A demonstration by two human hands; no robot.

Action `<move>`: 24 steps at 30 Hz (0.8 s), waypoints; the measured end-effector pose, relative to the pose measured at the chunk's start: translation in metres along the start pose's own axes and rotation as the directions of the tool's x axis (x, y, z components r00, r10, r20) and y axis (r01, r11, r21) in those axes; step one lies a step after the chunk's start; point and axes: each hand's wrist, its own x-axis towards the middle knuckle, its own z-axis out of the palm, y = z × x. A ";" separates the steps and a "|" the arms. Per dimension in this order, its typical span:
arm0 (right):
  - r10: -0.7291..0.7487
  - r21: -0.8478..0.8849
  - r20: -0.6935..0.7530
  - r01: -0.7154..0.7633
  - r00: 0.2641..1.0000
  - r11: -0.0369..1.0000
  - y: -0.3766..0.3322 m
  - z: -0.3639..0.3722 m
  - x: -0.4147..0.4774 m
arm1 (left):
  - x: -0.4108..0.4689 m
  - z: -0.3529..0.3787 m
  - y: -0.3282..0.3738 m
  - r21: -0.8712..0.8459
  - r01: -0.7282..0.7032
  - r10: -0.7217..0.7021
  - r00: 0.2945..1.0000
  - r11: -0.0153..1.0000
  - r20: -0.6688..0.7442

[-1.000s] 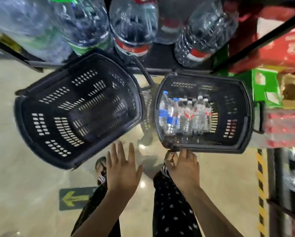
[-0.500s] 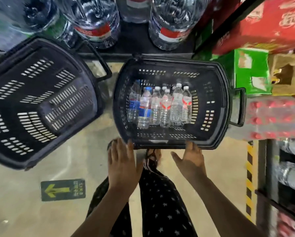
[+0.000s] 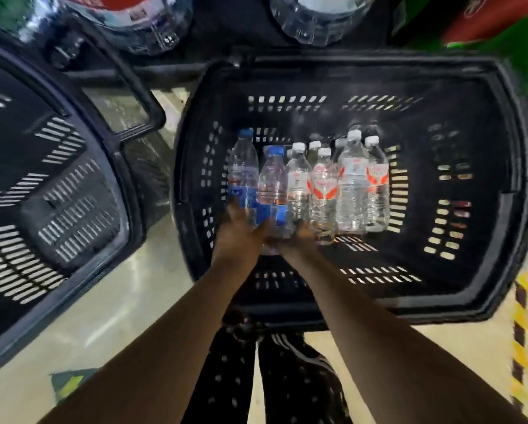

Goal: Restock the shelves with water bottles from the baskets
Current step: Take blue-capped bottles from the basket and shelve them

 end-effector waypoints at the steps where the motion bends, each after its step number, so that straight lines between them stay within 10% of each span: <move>1: -0.009 0.021 -0.003 0.009 1.000 1.000 0.005 0.010 0.011 | 0.014 0.008 -0.006 -0.051 0.023 -0.025 0.999 0.998 -0.021; 10: -0.120 -0.075 -0.186 0.107 0.975 0.991 0.026 0.010 0.048 | 0.074 0.041 -0.022 0.004 0.113 -0.108 0.955 0.994 -0.275; 15: -0.324 -0.452 -0.503 0.076 0.801 0.889 0.035 -0.010 0.056 | 0.075 0.044 -0.019 -0.038 0.114 -0.117 0.989 0.993 -0.088; 19: -0.439 -0.635 -0.492 0.036 0.752 0.772 0.039 -0.018 0.061 | 0.071 0.054 -0.013 -0.044 0.126 -0.128 0.991 0.991 -0.037; 24: -0.308 -0.519 -0.275 0.129 0.911 0.845 0.036 0.002 0.062 | 0.065 0.052 -0.013 -0.055 0.115 -0.118 0.991 0.992 -0.056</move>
